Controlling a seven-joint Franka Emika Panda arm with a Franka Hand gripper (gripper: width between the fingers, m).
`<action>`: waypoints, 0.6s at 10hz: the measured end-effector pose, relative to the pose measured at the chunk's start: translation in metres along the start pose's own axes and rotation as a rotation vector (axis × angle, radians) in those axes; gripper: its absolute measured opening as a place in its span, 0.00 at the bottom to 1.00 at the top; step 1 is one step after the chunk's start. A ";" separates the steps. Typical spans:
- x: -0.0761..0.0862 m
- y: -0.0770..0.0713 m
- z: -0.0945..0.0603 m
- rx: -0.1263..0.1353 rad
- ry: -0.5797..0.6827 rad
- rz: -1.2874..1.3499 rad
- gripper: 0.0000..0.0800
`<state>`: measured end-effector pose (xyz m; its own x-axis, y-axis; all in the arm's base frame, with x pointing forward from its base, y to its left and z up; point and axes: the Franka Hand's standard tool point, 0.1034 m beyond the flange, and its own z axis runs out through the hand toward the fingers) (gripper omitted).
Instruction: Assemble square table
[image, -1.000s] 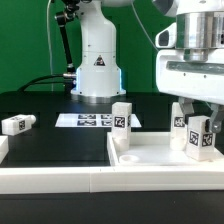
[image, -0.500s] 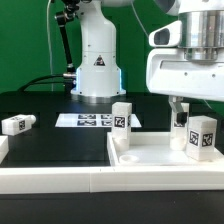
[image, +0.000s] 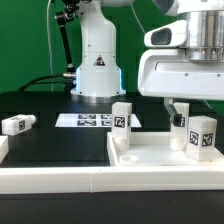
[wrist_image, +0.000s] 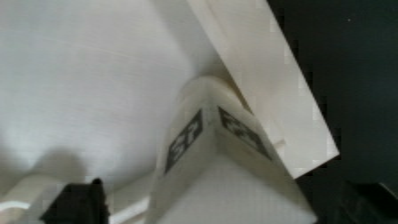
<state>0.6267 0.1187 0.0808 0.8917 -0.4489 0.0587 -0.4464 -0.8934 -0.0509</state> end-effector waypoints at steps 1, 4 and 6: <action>0.000 0.000 0.000 -0.001 0.001 -0.046 0.81; 0.000 0.000 0.000 -0.003 0.001 -0.308 0.81; 0.000 -0.001 0.000 -0.002 0.001 -0.434 0.81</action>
Offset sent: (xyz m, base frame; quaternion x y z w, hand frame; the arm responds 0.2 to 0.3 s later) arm -0.0053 0.0084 -0.0002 0.0247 -0.0131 -0.1990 0.9796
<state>0.6268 0.1200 0.0812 0.9966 -0.0312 0.0756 -0.0299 -0.9994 -0.0188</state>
